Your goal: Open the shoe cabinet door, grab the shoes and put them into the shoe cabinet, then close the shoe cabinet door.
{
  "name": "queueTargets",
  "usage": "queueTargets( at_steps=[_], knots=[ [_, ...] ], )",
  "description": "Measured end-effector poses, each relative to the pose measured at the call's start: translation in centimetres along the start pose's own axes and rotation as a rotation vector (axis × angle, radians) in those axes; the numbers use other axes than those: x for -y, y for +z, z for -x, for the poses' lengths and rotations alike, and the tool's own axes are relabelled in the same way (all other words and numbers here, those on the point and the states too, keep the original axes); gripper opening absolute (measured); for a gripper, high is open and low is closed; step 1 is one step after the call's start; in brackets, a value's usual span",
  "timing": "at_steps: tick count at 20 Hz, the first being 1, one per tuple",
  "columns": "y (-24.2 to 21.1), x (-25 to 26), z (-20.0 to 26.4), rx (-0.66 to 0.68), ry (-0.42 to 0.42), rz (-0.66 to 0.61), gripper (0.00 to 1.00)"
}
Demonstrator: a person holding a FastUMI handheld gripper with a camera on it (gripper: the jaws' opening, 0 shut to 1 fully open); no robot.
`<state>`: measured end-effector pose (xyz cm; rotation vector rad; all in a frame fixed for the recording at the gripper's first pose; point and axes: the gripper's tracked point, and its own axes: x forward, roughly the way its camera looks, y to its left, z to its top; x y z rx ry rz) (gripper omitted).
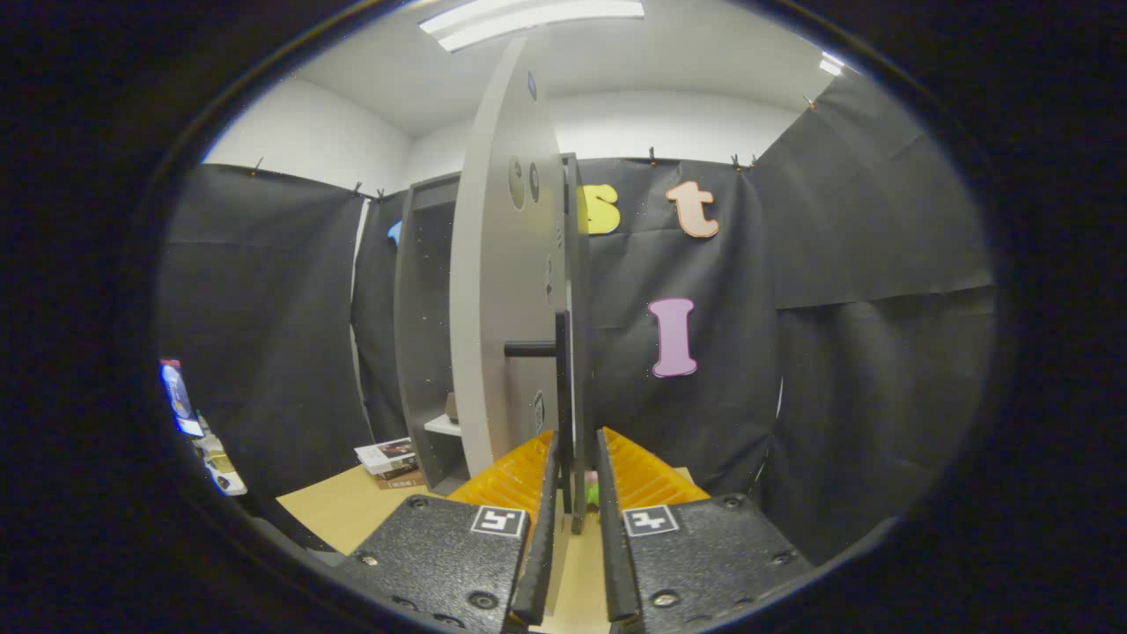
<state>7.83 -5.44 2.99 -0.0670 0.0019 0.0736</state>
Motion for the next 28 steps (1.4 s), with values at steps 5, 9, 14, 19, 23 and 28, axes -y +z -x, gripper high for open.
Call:
queueTargets(
  at_steps=[5, 9, 14, 19, 23, 28],
  knots=[
    [-0.4, -0.2, 3.7, 0.077, -0.131, 0.004, 0.93],
    [-0.1, -3.9, 4.4, 0.12, -0.119, 0.039, 1.0],
    [-2.3, -9.8, 2.4, 0.073, -0.065, 0.073, 1.0],
    [-3.7, -13.4, -0.6, 0.075, -0.028, 0.053, 1.0],
    [-5.2, -15.3, -3.6, 0.098, 0.006, -0.024, 1.0],
    [-8.7, -16.6, -7.9, 0.104, -0.018, -0.052, 1.0]
  ],
)
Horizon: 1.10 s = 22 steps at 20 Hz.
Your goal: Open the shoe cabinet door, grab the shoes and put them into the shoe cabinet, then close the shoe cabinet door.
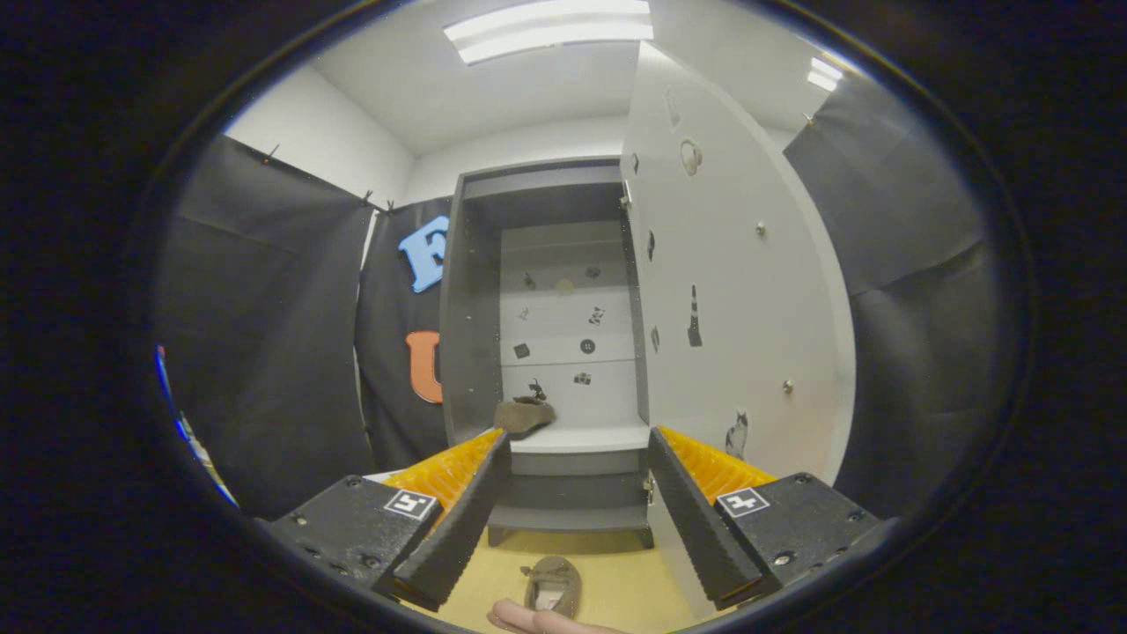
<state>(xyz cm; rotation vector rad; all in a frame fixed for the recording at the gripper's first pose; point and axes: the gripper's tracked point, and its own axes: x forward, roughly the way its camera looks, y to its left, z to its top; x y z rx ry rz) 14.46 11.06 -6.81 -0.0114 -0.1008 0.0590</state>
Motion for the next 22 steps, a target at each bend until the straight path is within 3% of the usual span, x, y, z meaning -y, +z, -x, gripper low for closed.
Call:
queueTargets(
  at_steps=[4, 9, 17, 22],
  knots=[
    [-5.3, -1.8, -2.7, -0.023, 0.02, -0.039, 1.0],
    [-15.2, -3.4, -5.3, -0.166, 0.048, -0.04, 1.0],
    [-32.2, -4.2, -6.3, -0.456, 0.05, 0.105, 0.98],
    [-37.0, -5.0, -6.2, -0.567, 0.065, 0.119, 0.94]
  ],
)
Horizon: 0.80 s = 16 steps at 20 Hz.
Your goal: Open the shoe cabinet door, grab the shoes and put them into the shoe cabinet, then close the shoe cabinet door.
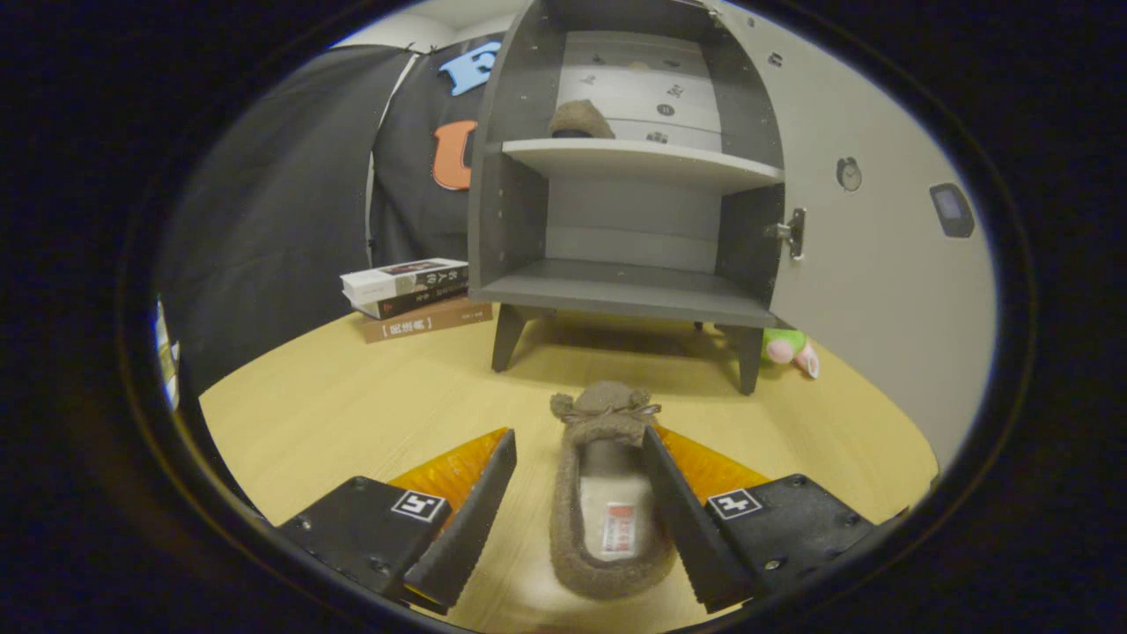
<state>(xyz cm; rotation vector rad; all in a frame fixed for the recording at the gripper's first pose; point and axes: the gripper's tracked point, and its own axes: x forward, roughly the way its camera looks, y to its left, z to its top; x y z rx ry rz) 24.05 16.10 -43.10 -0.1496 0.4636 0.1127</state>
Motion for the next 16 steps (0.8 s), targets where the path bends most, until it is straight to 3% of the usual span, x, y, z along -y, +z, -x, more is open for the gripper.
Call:
queueTargets(
  at_steps=[2, 3, 5, 9, 12, 16],
  knots=[
    [-1.1, 0.1, -1.3, -0.057, -0.005, -0.042, 0.85],
    [-1.4, 0.1, -1.9, -0.078, -0.012, -0.072, 0.74],
    [-1.3, 0.7, -2.7, -0.099, -0.042, -0.11, 0.64],
    [-2.7, 0.3, -5.5, -0.18, 0.028, -0.158, 0.29],
    [-2.3, 0.5, -5.4, -0.169, 0.037, -0.202, 0.16],
    [-1.4, 0.8, -5.4, -0.127, 0.024, -0.209, 0.13]
  ],
)
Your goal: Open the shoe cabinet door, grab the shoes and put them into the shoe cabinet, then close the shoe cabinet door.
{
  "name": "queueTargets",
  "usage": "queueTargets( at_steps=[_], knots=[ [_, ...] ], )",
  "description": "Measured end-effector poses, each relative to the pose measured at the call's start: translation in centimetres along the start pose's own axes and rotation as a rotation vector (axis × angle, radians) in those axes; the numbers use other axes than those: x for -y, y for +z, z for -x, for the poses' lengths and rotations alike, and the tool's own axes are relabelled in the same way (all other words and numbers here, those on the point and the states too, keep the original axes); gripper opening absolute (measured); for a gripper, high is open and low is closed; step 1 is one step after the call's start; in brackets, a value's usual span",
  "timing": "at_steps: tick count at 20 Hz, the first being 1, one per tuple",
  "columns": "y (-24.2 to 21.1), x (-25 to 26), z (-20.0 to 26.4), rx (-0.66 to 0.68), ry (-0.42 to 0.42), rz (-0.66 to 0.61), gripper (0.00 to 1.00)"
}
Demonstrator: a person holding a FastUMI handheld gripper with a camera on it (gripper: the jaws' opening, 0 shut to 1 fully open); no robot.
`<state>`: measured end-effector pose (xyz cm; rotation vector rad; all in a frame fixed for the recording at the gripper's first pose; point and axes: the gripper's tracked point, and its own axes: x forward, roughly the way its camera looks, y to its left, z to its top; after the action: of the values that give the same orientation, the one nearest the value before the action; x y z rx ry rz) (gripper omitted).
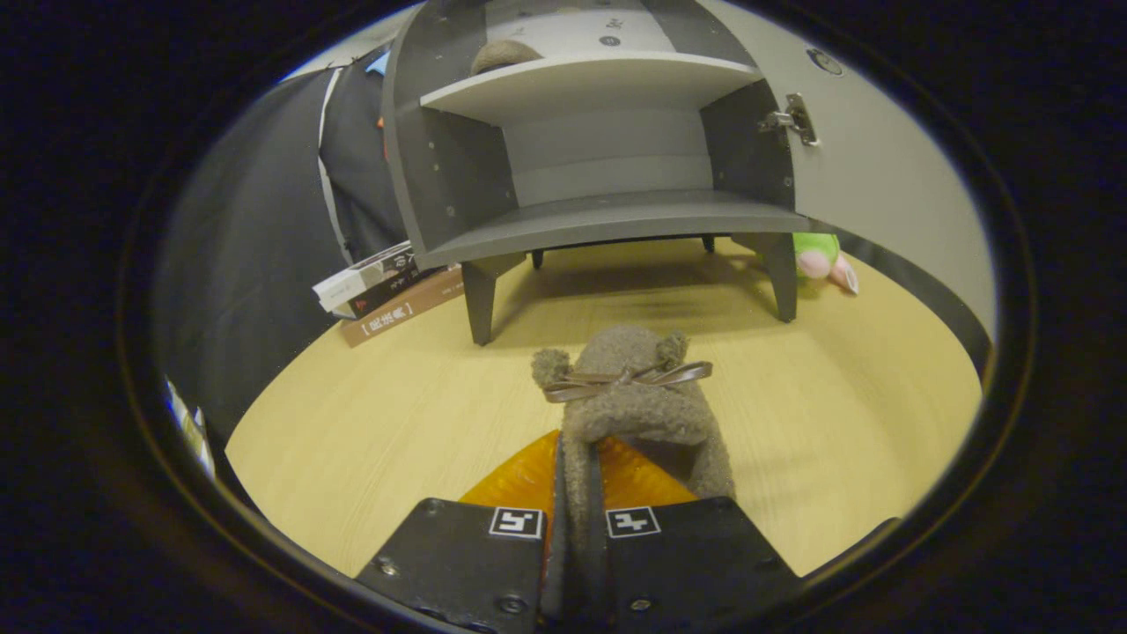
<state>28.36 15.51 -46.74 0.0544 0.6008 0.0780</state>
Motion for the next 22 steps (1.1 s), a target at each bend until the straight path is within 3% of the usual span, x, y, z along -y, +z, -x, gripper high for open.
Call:
queueTargets(
  at_steps=[4, 11, 22],
  knots=[
    [1.4, 0.2, 0.9, 0.034, -0.028, -0.026, 0.12],
    [6.6, -1.4, 8.1, 0.124, 0.041, 0.038, 0.1],
    [21.7, -3.9, 21.3, 0.403, 0.081, 0.074, 0.1]
  ],
)
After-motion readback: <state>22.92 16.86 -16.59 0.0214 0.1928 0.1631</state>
